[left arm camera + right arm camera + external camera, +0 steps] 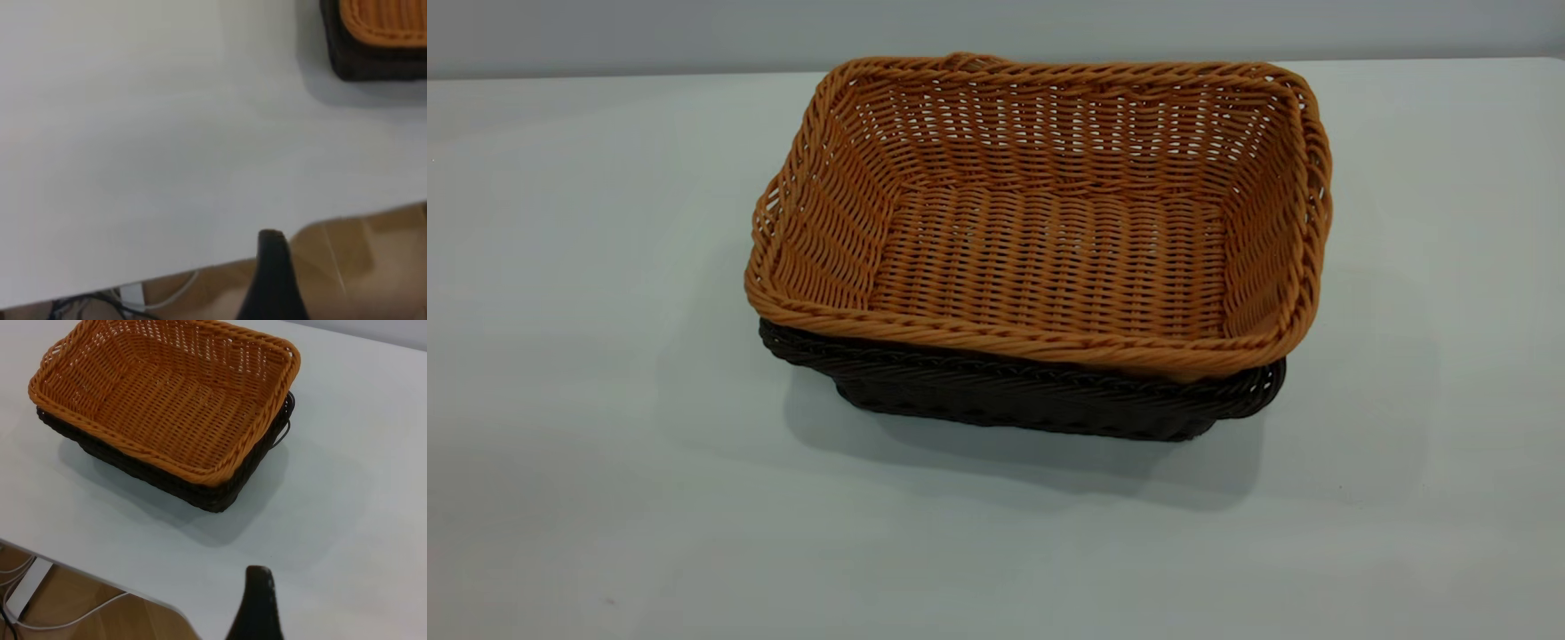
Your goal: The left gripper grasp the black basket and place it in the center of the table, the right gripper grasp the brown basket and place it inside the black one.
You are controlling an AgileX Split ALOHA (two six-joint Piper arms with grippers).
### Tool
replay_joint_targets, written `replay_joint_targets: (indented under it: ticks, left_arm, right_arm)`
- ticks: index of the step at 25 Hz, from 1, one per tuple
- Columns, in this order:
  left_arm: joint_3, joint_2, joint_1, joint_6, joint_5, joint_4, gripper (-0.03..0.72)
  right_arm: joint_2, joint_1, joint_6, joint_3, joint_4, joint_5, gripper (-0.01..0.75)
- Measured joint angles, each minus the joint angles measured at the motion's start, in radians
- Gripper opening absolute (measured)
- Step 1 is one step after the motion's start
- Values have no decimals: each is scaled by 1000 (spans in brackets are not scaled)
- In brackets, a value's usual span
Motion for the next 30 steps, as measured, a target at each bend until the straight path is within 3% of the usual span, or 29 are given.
replay_joint_targets:
  ticks: [7,26,30]
  left_arm:
    - [0,-103,125,0,0,58,509]
    - [1,-109,134,-1,0,79,509]
    - [1,-109,134,-1,0,79,509]
  right_arm:
    - [0,0,0,0,0,0,477]
    - [0,0,0,0,0,0,335]
    - [0,-43,0,0,1,0,300]
